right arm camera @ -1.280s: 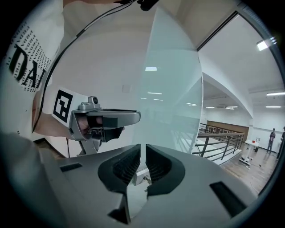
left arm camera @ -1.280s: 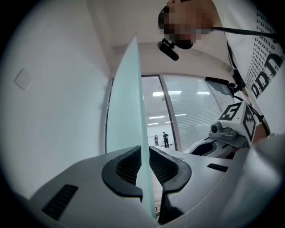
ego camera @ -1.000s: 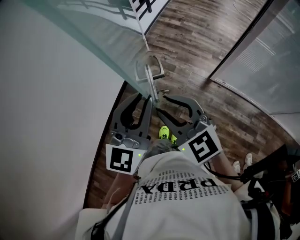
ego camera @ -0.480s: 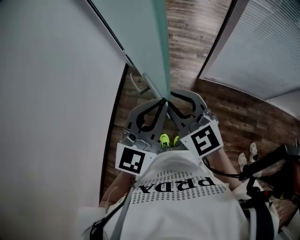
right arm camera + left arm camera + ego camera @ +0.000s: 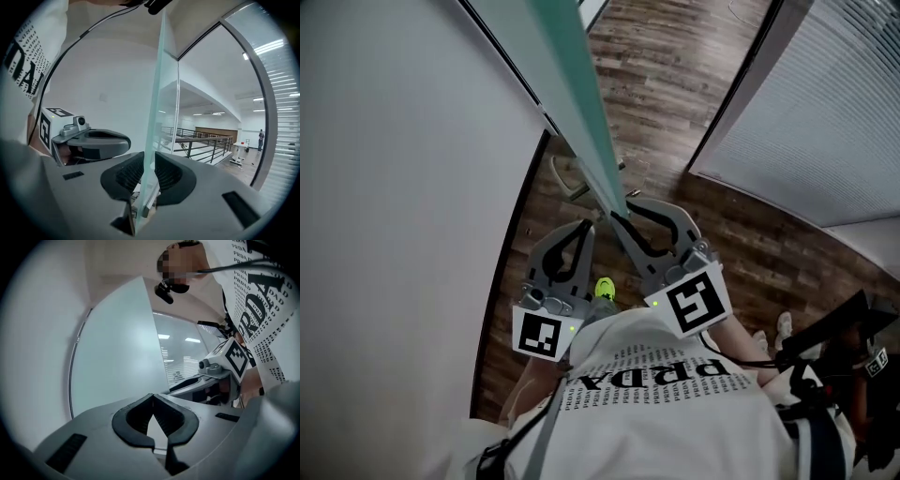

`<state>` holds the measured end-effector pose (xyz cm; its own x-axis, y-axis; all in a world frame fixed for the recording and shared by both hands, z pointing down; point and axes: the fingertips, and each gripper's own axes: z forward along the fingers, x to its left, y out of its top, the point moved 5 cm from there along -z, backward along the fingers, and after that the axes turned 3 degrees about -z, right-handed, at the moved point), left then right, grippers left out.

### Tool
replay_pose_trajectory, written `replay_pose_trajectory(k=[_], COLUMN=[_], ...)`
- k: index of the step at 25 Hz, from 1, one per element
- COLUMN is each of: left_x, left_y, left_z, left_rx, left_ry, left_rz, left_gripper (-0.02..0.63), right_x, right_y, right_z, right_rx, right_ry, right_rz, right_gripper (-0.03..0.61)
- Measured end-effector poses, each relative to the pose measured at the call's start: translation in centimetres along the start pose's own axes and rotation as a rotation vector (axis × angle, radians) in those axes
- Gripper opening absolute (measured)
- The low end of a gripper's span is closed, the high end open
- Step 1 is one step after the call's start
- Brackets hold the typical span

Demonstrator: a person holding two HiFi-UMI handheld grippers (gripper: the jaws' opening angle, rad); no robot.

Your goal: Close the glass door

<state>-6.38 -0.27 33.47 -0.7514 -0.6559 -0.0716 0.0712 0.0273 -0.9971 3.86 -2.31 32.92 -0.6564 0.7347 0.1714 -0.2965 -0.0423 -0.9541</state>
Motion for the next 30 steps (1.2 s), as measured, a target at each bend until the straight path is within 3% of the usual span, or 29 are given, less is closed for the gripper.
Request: replay_pose_trajectory(k=[4, 9, 16, 22, 26, 30], left_x=[-1.1, -1.9, -1.9, -1.5, -1.5, -1.4], left_y=[-0.4, -1.7, -3.3, -3.1, -3.3, -2.8], left_z=[-0.4, -0.9, 0.9, 4.9, 6.6, 6.6], left_rx=[-0.044, 0.005, 0.027, -0.006, 0.003, -0.018], left_ry=[0.033, 0.027, -0.050, -0.176, -0.231, -0.230], left_rz=[-0.011, -0.073, -0.100, -0.092, -0.076, -0.086], left_gripper=[0.002, 0.002, 0.002, 0.002, 0.002, 0.002], right_x=[0.6, 0.8, -1.9, -6.1, -8.6, -9.1], right_y=[0.3, 0.1, -1.7, -3.1, -3.3, -2.9], right_z=[0.2, 0.6, -0.4, -1.3, -2.0, -2.4], right_rx=[-0.016, -0.013, 0.009, 0.009, 0.022, 0.028], right_ry=[0.042, 0.054, -0.039, -0.121, -0.162, -0.168], right_rz=[-0.048, -0.063, -0.023, 0.063, 0.046, 0.026], right_gripper=[0.061, 0.061, 0.045, 0.040, 0.041, 0.041])
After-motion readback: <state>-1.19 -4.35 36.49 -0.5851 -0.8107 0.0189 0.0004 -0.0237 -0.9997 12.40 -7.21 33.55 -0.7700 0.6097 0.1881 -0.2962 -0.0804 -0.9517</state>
